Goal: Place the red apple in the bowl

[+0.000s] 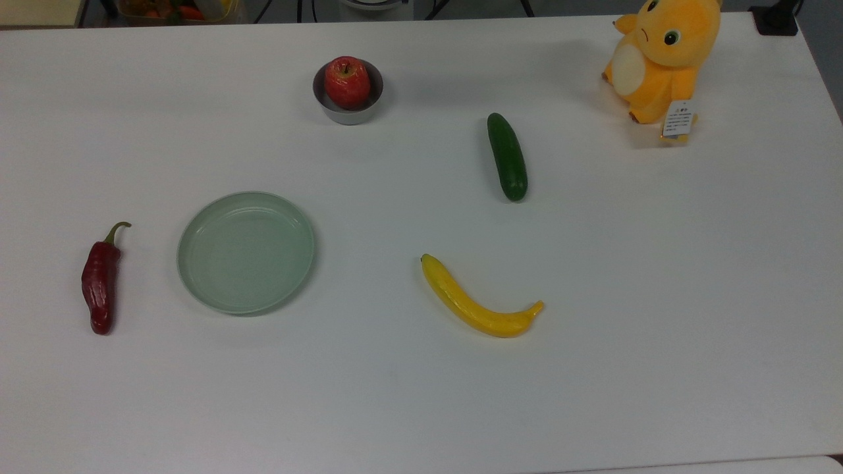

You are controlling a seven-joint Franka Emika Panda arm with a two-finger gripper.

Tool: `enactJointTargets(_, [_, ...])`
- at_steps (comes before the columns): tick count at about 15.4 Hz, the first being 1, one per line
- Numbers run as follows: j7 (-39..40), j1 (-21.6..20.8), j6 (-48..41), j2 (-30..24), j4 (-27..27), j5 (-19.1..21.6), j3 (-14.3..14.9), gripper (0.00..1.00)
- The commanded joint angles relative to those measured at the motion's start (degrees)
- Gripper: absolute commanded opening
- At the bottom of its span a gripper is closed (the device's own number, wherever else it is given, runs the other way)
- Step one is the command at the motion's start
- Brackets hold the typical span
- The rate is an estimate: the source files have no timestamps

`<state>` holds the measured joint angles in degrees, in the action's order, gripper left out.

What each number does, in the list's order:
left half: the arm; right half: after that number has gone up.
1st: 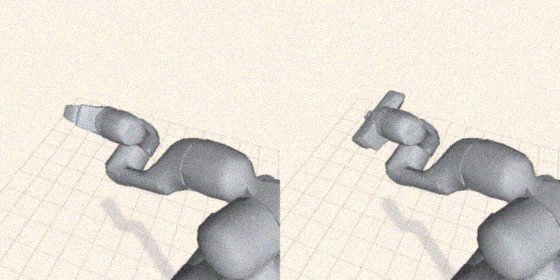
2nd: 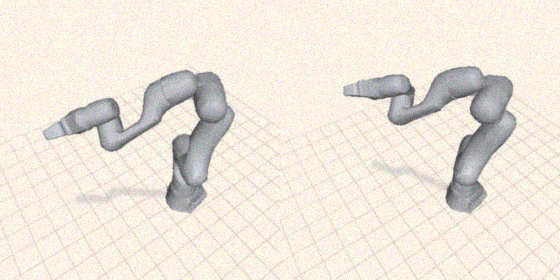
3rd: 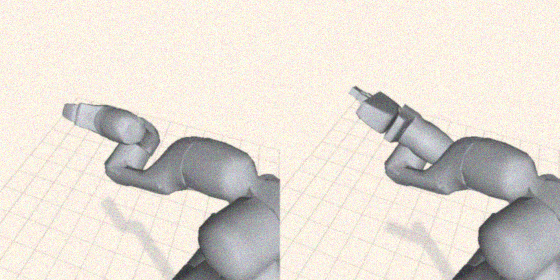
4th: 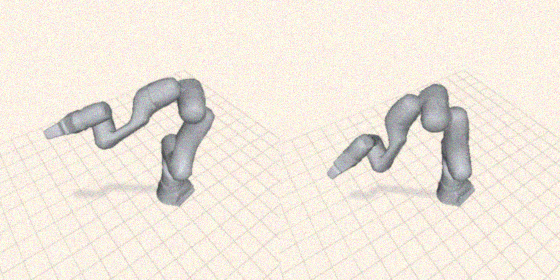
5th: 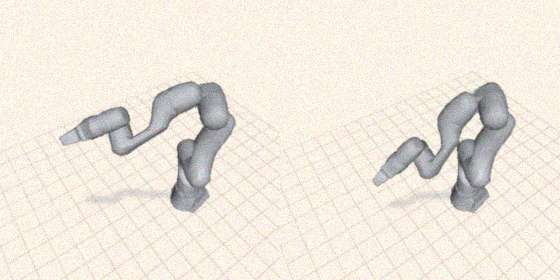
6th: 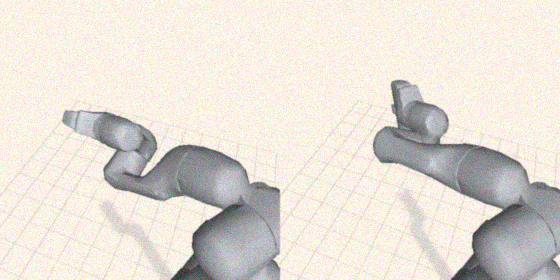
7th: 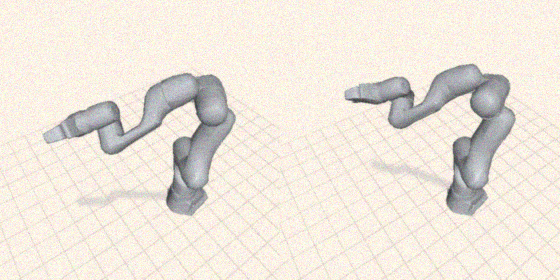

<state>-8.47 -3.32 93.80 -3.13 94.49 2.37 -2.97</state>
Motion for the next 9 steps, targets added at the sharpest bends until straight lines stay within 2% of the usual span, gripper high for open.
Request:
enactJointTargets(1, [0.7,-0.6,5.1,4.4,-3.4,0.6,0.9,1.00])
enactJointTargets(5, [5.6,-0.5,7.9,4.7,-3.0,0.4,1.3,1.00])
enactJointTargets(9, [4.9,-0.9,7.6,4.6,-3.1,0.4,1.3,1.00])
